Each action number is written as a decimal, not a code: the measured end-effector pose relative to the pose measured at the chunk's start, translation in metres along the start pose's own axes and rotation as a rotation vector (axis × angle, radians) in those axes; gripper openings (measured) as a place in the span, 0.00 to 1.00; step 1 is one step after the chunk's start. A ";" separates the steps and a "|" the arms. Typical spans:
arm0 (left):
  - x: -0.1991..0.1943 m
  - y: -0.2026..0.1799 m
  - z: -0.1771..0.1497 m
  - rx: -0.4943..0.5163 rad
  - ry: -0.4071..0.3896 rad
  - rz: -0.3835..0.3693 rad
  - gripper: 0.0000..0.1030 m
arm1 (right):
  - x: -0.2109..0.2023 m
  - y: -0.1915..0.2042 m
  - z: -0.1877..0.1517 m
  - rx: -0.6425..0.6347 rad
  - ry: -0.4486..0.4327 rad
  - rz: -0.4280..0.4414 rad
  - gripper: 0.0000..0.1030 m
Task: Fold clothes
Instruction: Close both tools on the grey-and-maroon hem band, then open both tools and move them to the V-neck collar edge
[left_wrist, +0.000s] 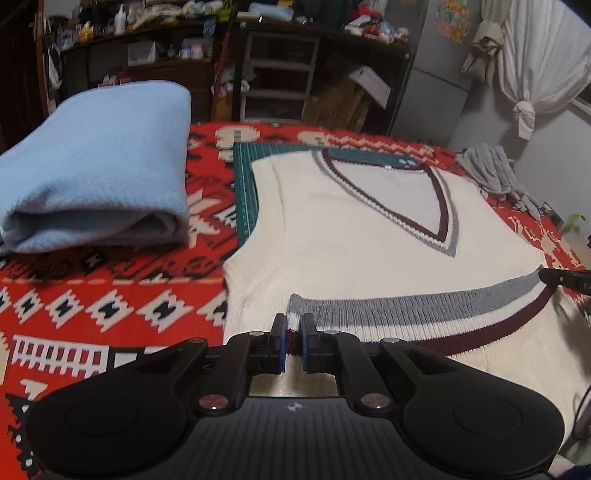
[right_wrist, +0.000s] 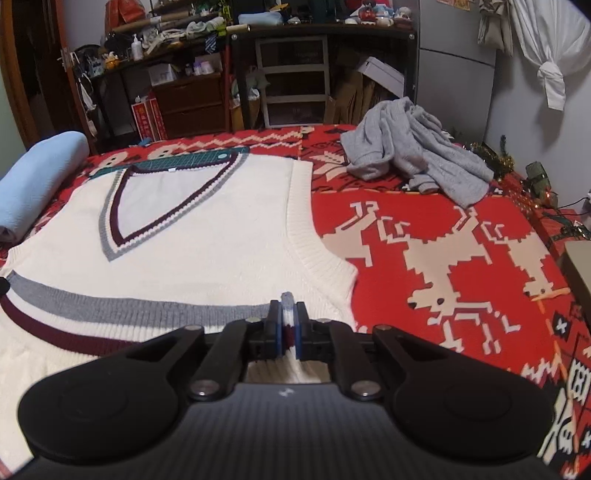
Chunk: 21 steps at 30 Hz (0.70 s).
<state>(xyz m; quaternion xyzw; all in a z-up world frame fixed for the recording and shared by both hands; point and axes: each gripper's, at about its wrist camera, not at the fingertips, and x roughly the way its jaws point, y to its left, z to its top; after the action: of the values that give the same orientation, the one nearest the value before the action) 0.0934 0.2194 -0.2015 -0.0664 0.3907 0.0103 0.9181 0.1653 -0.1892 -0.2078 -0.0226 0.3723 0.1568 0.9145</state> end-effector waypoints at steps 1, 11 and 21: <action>-0.001 -0.001 0.001 0.008 -0.001 0.014 0.15 | 0.000 0.000 0.000 -0.001 -0.002 -0.010 0.14; -0.031 -0.001 0.009 -0.058 -0.091 -0.003 0.22 | -0.028 0.003 0.008 0.031 -0.084 0.013 0.23; 0.007 -0.016 0.004 -0.005 -0.001 -0.057 0.05 | -0.002 0.011 0.001 0.020 -0.001 0.027 0.01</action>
<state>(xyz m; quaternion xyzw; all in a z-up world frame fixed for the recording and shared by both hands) 0.1019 0.2033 -0.2019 -0.0799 0.3882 -0.0151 0.9180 0.1614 -0.1788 -0.2045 -0.0083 0.3735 0.1654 0.9127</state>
